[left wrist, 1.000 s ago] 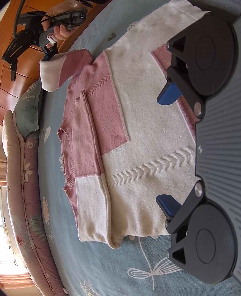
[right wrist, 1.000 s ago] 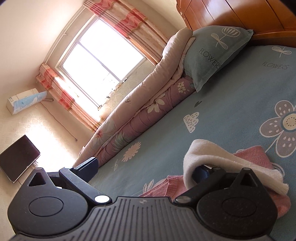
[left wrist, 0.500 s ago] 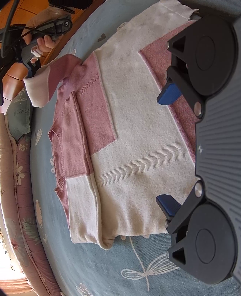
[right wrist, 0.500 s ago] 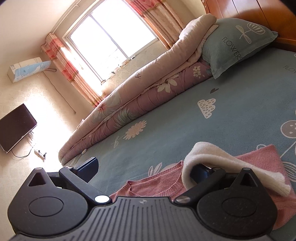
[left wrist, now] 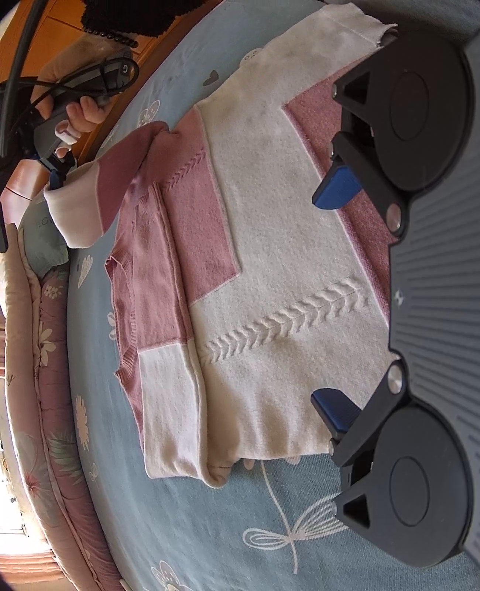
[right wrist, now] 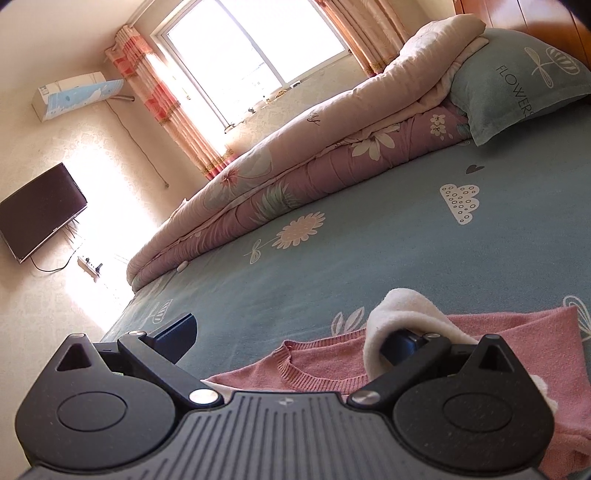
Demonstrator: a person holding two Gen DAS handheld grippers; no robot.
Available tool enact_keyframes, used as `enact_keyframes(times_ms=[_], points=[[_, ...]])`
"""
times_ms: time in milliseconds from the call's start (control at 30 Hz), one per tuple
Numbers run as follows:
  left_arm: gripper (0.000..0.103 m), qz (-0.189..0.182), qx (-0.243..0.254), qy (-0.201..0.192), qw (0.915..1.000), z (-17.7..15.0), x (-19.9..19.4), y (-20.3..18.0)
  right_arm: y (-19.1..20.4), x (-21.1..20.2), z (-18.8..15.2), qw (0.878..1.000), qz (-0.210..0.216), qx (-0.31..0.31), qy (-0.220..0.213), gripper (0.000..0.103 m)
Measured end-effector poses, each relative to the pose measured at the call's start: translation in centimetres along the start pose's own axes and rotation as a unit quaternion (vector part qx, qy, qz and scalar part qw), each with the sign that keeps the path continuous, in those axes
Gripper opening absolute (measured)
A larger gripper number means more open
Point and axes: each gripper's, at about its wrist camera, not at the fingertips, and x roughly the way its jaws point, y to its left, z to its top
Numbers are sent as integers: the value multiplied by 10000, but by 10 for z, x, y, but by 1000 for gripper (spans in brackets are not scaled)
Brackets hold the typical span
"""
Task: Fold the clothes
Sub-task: 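Lift the white sleeve cuff off the bed with the right gripper, then carry the sleeve across the sweater body toward the collar with the right gripper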
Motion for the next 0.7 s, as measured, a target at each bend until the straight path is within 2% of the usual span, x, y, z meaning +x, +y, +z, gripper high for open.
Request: enact_keyframes(times_ms=[167,333,433,600,700], points=[[102,30,-33,-2,10000,0,-1,3,13,14,-6,9993,-101,-338,115,103],[102,88,-43,62,9999,-2,2,4,28,41,-35,9918,-384,-1045,623,103],[102,132,-105,115,9998,-3,7,8,34,68,-64,9814,-643,-1457,1067,103],[102,247,-112,250,9993,-6,16,10,41,102,-114,9559,-1013,-2241,1608,103],[102,255,-99,251,9993,-6,17,9,43,103,-130,9469,-1129,-2605,1510,103]])
